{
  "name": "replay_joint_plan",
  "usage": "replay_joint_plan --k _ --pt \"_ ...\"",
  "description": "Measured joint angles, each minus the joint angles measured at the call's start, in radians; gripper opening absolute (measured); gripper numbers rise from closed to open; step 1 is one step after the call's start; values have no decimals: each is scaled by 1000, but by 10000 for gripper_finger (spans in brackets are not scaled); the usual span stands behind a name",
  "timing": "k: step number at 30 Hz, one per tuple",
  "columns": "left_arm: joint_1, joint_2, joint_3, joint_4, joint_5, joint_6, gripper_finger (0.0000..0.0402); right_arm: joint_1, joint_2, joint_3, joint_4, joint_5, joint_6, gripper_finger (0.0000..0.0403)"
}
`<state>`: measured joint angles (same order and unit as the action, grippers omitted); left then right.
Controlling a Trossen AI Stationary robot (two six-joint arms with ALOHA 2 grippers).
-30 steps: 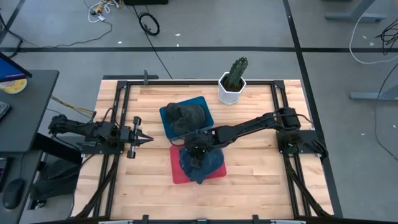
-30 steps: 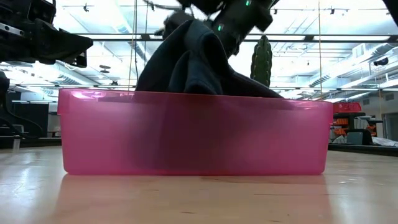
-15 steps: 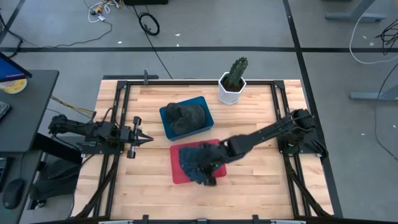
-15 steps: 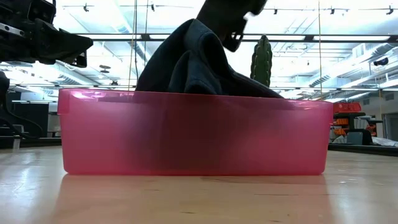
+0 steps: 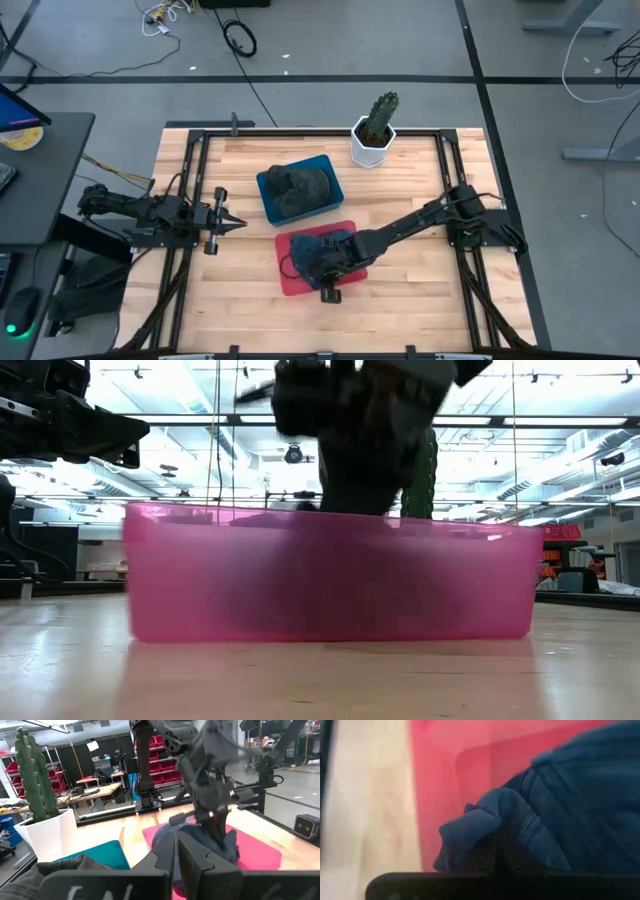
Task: Pick & Place hat
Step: Put the blue cap into the pink bin, then return to Home Position
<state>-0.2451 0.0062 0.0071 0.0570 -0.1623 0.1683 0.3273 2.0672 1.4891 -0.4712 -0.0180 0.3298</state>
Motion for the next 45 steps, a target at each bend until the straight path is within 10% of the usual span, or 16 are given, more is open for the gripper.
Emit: replay_joint_plan --k 18,45 --pt "0 0 0 0 0 0 25 -16 -43 -2 -28 -27 24 0" --pt "0 0 0 0 0 0 26 -114 -533 -178 207 26 -331 36"
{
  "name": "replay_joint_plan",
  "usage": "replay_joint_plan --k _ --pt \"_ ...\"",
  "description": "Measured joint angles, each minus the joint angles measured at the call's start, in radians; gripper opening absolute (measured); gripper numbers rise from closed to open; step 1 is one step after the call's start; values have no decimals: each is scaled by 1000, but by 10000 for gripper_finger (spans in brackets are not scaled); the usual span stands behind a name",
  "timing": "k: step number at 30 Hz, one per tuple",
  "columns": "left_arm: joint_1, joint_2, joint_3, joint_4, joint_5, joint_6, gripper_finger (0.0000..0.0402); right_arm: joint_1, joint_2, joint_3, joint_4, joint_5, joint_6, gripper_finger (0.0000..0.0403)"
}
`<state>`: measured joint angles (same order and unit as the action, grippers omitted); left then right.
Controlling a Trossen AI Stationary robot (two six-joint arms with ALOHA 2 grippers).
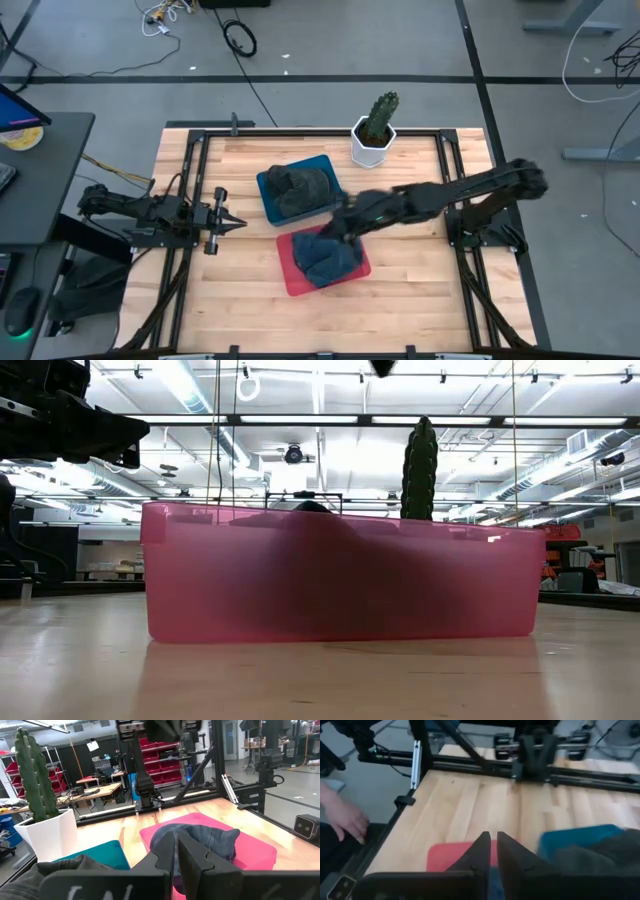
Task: Pick & Place hat
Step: Return to Home Position
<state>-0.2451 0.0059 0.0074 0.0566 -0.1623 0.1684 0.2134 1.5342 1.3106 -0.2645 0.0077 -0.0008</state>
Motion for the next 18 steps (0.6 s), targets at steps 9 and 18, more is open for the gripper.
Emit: replay_joint_plan --k 9,18 --pt "0 0 0 0 0 0 25 -17 -452 -469 269 1 -9 36" --pt "0 0 0 0 0 0 26 -17 -811 -816 507 2 -50 36"
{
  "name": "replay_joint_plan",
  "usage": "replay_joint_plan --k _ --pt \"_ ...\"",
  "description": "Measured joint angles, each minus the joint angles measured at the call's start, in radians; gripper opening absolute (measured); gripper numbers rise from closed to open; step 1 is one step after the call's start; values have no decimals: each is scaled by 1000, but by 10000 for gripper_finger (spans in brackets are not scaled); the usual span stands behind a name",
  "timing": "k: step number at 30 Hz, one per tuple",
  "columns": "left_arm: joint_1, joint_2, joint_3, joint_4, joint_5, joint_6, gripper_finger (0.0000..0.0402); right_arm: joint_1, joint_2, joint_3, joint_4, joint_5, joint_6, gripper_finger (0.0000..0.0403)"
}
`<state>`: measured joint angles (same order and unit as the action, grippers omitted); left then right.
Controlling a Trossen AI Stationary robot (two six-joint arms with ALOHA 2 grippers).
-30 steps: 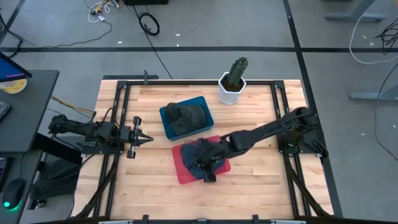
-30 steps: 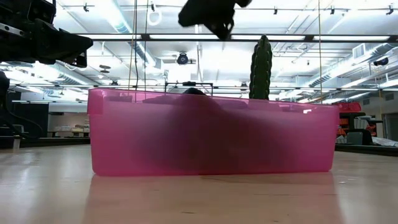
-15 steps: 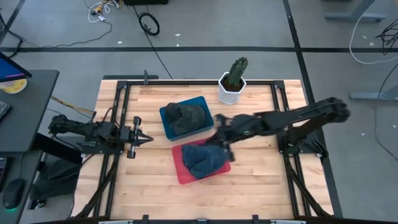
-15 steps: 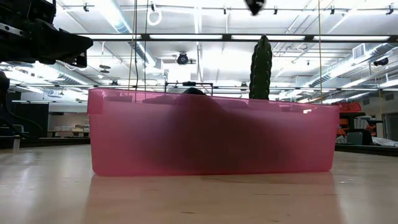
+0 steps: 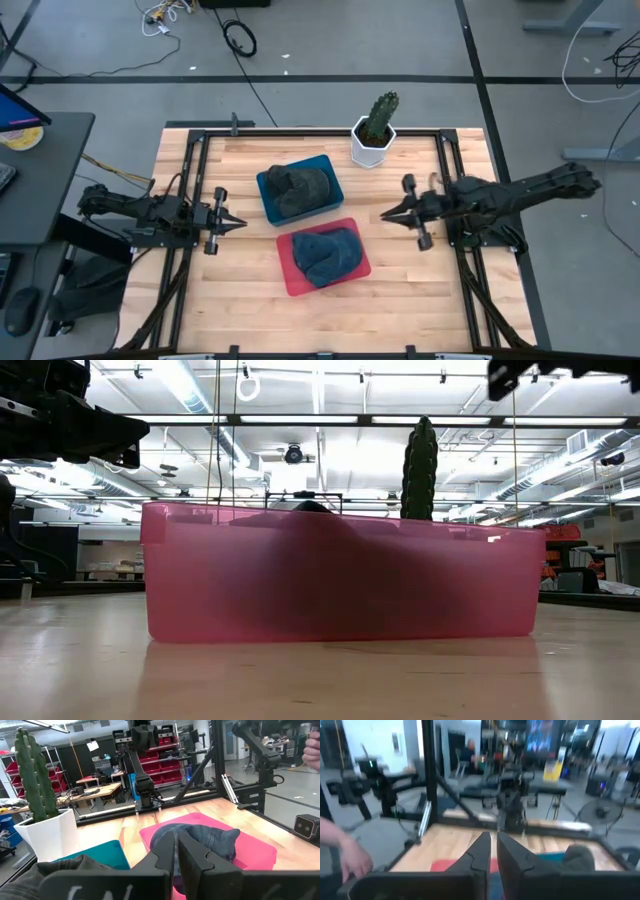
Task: Pick & Place hat
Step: Return to Home Position
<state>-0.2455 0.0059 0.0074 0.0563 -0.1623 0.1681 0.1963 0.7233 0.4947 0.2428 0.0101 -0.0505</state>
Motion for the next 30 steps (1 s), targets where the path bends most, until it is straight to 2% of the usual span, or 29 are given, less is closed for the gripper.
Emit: replay_joint_plan --k 5,14,20,30 --pt "0 0 0 0 0 0 26 0 -172 -124 78 37 -2 36" --pt "0 0 0 0 0 0 26 0 -527 -218 -46 36 14 36" --pt "0 0 0 0 0 0 26 0 -709 -297 -49 23 8 36" --pt "0 0 0 0 0 0 26 0 -723 -468 208 23 -59 36"
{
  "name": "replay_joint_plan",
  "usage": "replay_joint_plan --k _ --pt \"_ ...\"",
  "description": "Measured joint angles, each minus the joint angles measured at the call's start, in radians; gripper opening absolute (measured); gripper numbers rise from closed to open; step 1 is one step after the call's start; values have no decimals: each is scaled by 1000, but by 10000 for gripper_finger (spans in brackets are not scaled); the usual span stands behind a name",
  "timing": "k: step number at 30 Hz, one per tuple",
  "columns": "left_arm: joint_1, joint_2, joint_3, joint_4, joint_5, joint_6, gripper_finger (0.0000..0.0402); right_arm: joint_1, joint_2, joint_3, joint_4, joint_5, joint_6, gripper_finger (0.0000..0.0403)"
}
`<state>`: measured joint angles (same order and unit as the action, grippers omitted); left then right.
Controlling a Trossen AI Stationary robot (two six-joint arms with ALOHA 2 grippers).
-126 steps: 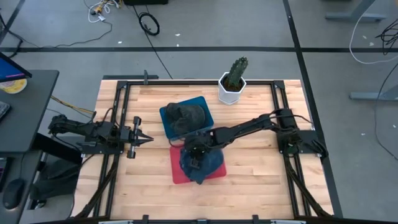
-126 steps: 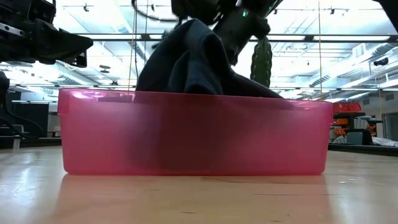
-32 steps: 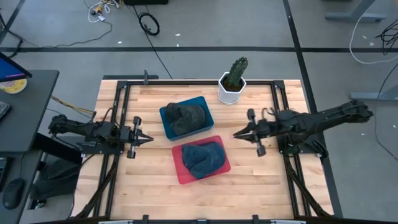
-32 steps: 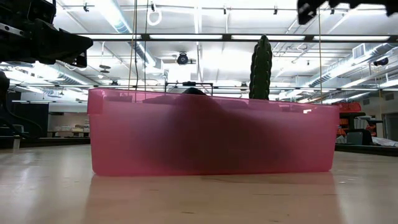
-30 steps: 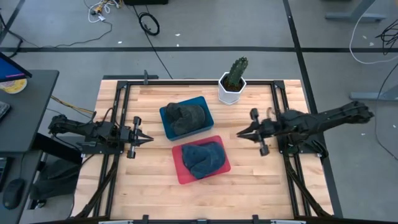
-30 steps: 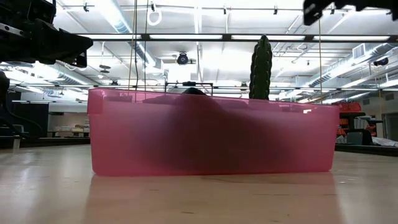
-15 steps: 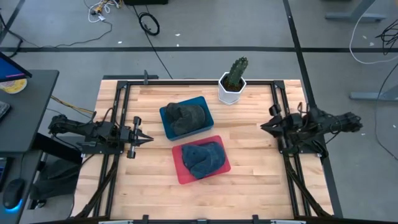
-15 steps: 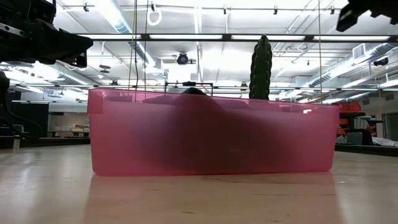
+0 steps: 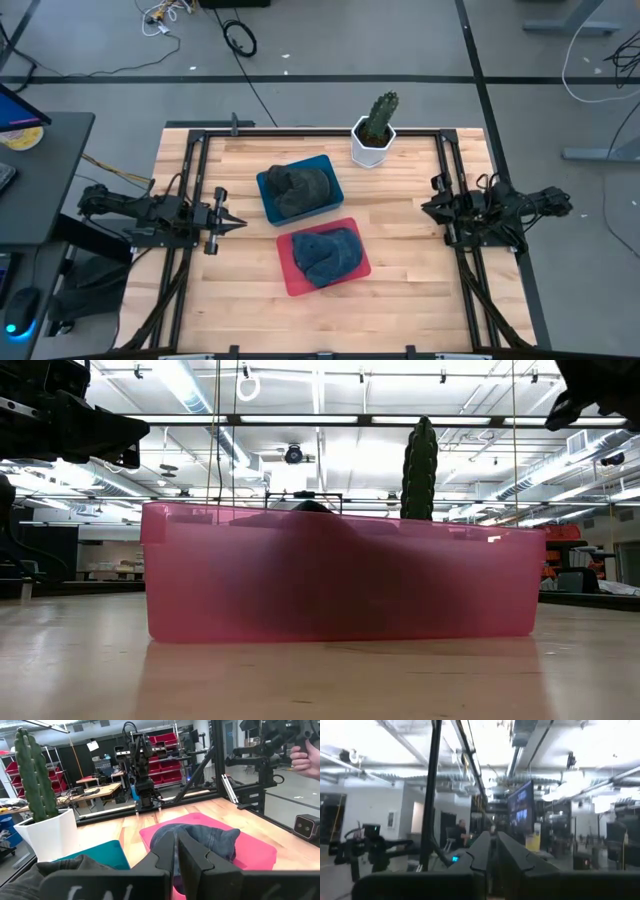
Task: Pick & Place hat
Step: Return to Home Position
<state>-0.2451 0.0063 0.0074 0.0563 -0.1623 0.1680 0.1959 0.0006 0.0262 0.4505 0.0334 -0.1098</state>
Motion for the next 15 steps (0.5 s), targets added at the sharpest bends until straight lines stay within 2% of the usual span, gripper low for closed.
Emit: replay_joint_plan --k 6,15 --pt "0 0 0 0 0 0 25 0 -1 -10 -18 0 3 36" --pt "0 0 0 0 0 0 26 0 -1 -10 -286 0 -5 36"
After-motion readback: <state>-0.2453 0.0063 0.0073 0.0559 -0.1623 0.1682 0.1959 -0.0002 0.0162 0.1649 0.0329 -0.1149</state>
